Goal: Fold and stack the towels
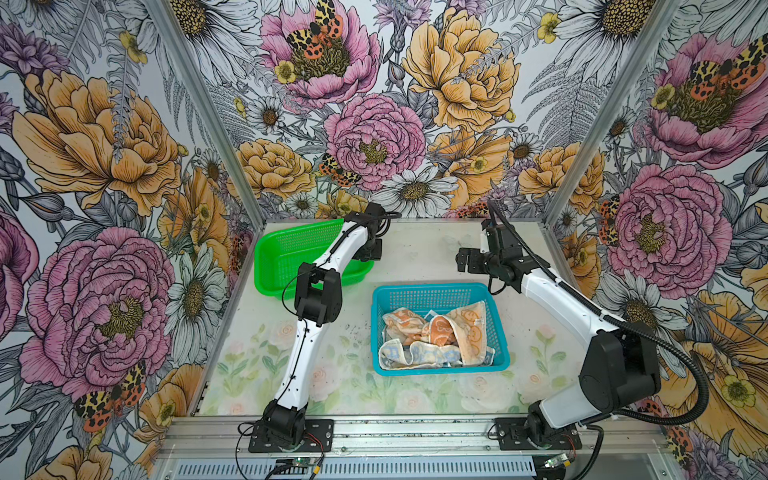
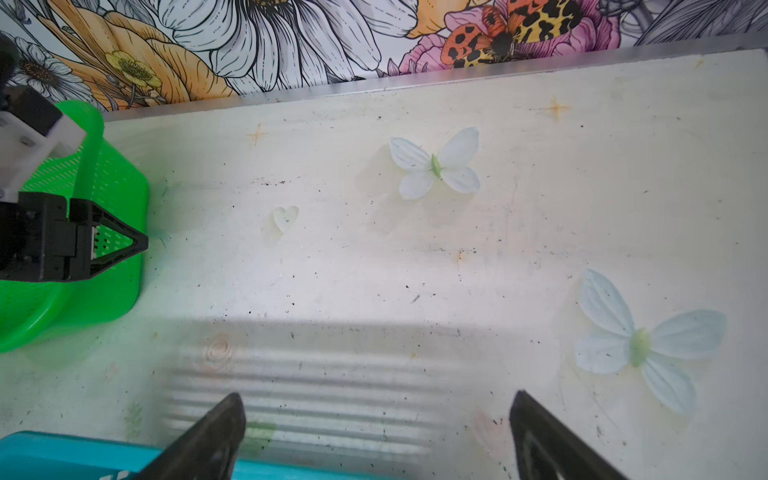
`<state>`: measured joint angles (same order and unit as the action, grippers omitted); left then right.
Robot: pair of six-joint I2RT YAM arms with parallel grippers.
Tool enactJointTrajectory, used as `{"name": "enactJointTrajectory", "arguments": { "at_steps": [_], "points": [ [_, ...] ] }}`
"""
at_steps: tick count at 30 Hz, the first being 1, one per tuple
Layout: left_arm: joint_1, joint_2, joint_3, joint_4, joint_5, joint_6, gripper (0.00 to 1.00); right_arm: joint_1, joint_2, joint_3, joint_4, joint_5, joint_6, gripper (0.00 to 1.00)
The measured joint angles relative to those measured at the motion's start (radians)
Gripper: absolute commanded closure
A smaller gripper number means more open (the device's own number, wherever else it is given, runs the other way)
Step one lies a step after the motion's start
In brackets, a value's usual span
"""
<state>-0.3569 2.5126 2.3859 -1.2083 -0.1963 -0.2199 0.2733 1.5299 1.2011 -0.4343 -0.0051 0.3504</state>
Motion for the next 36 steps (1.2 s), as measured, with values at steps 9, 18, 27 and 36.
{"name": "enactJointTrajectory", "arguments": {
  "at_steps": [9,18,27,36],
  "points": [
    [-0.002,-0.029,-0.047,-0.023,-0.133,0.145,0.68,0.0,-0.01,-0.043,0.048,-0.038,0.026,0.0],
    [0.039,-0.029,-0.045,-0.023,-0.139,0.177,0.62,0.0,-0.038,-0.082,0.062,-0.046,0.03,0.0],
    [0.073,-0.031,0.009,-0.024,-0.148,0.175,0.08,0.016,-0.092,-0.174,0.069,-0.076,0.056,0.01],
    [0.025,-0.153,0.036,-0.026,-0.142,0.148,0.01,0.157,-0.136,-0.218,0.074,-0.11,0.238,0.01]
  ]
}}
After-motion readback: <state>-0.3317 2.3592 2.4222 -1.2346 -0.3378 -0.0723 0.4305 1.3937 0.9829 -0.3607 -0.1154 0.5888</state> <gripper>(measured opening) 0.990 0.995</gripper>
